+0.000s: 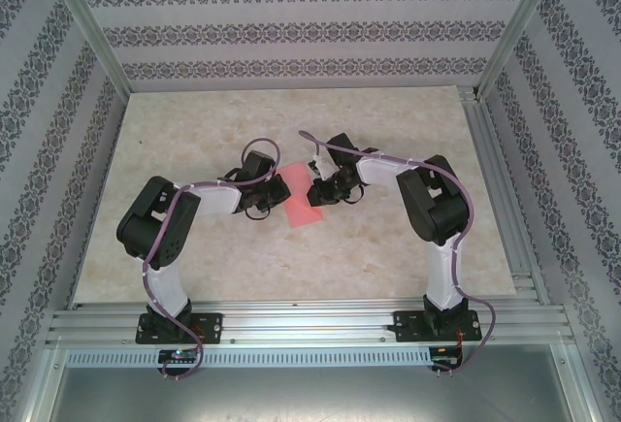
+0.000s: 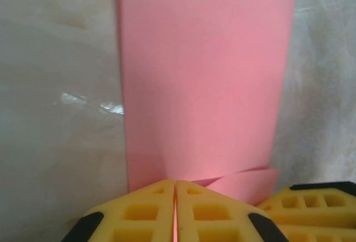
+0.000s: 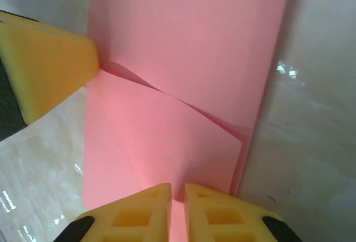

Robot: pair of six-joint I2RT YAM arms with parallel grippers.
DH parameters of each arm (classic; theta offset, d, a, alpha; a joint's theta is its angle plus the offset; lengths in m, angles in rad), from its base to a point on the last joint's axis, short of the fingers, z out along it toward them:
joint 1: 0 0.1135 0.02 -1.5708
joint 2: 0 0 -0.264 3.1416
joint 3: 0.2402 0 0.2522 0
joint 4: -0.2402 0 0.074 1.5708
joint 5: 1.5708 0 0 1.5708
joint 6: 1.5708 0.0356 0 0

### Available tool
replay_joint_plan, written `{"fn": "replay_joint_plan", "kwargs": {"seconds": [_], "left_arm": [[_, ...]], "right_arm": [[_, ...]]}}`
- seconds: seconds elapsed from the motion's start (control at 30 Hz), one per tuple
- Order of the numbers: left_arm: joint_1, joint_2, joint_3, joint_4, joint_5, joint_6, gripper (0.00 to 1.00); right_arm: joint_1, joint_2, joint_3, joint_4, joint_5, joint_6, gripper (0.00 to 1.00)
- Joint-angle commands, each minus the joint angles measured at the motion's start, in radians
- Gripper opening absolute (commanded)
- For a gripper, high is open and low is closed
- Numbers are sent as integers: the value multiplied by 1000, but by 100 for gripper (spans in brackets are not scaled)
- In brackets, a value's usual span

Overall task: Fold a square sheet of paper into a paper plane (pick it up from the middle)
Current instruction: Fold the triangle a second time at the center of the table.

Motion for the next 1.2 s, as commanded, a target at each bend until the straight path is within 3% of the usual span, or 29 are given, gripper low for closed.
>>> {"fn": "replay_joint_plan", "kwargs": {"seconds": [0.0, 0.17, 0.37, 0.7, 0.9, 1.0, 1.17], "left_arm": [[14, -71, 50, -34, 33, 31, 16], [8, -103, 31, 15, 102, -9, 20], [-2, -45, -29, 169, 182, -97, 12], [-10, 81, -41, 204, 130, -134, 8], [-9, 102, -49, 184, 108, -114, 7], [-10, 101, -48, 182, 109, -108, 7], [-9, 100, -41, 176, 111, -103, 7]], "right_arm": [[-6, 19, -23, 33, 6, 14, 15], [-12, 5, -24, 36, -2, 16, 16], [-17, -7, -23, 36, -6, 15, 16], [-21, -6, -19, 28, -2, 14, 16], [-20, -72, -8, 7, -11, 20, 18], [-8, -97, -5, 6, -74, 33, 18], [32, -71, 7, -4, -68, 33, 17]]}}
